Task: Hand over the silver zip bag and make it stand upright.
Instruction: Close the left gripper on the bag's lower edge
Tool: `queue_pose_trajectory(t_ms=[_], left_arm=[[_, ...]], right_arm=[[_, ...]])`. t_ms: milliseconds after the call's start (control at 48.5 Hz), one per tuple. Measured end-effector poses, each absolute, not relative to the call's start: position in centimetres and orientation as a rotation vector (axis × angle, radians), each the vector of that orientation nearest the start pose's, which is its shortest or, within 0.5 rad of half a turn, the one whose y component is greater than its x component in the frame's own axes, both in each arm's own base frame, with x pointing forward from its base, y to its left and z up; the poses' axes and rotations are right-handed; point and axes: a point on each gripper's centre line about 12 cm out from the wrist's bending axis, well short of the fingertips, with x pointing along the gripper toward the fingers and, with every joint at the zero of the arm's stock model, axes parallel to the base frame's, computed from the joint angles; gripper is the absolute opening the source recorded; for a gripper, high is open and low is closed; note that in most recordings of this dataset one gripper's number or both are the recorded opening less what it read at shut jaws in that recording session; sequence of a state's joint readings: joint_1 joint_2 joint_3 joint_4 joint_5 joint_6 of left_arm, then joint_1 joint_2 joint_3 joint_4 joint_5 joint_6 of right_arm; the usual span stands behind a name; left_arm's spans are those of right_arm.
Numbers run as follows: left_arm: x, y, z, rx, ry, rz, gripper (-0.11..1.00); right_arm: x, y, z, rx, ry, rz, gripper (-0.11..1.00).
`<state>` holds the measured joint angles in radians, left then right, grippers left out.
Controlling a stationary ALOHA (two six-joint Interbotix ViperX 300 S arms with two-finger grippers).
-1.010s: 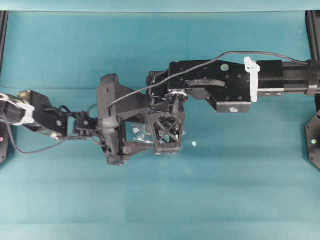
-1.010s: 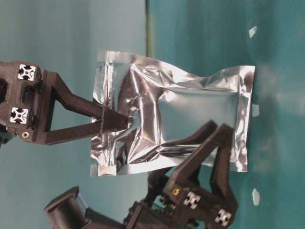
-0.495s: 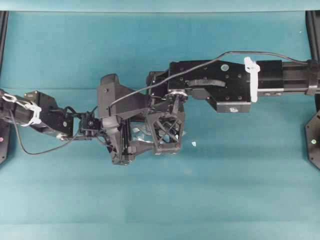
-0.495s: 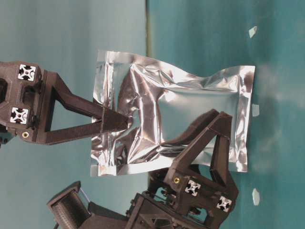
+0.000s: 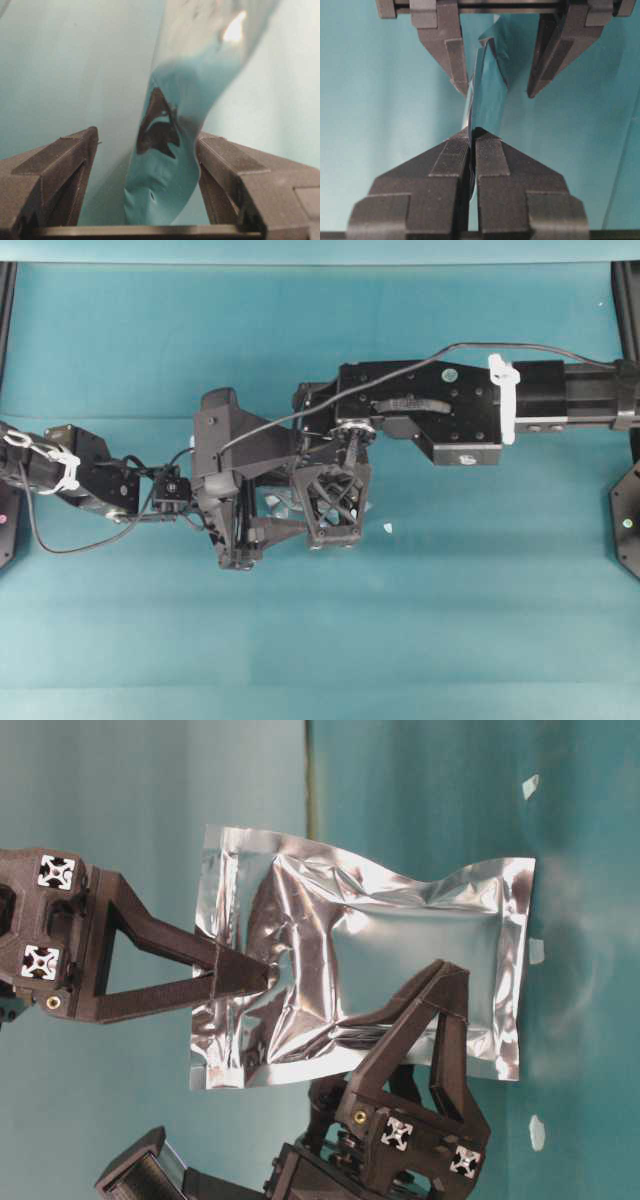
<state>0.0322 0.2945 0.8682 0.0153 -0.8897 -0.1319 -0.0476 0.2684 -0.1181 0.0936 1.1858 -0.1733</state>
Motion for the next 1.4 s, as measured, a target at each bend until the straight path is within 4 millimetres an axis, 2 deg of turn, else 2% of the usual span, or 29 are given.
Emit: queue_pose_trajectory(t_ms=[309, 433, 495, 701, 1401], left_arm=[[37.8, 1.1, 8.3, -0.126, 0.284, 0.037, 0.77], [37.8, 1.0, 7.7, -0.126, 0.299, 0.035, 0.71], [37.9, 0.8, 7.7, -0.126, 0.296, 0.032, 0.63], [38.2, 0.5, 7.9, -0.117, 0.289, 0.021, 0.23], [38.1, 0.3, 7.5, -0.089, 0.32, 0.016, 0.23]], right_arm=[[46.1, -1.1, 24.1, -0.014, 1.325, 0.115, 0.07], [46.1, -1.1, 24.1, -0.014, 1.325, 0.115, 0.07], [46.2, -1.1, 24.1, -0.014, 1.324, 0.115, 0.07], [46.1, -1.0, 24.0, -0.015, 1.327, 0.116, 0.07], [46.1, -1.0, 24.0, -0.015, 1.328, 0.116, 0.09]])
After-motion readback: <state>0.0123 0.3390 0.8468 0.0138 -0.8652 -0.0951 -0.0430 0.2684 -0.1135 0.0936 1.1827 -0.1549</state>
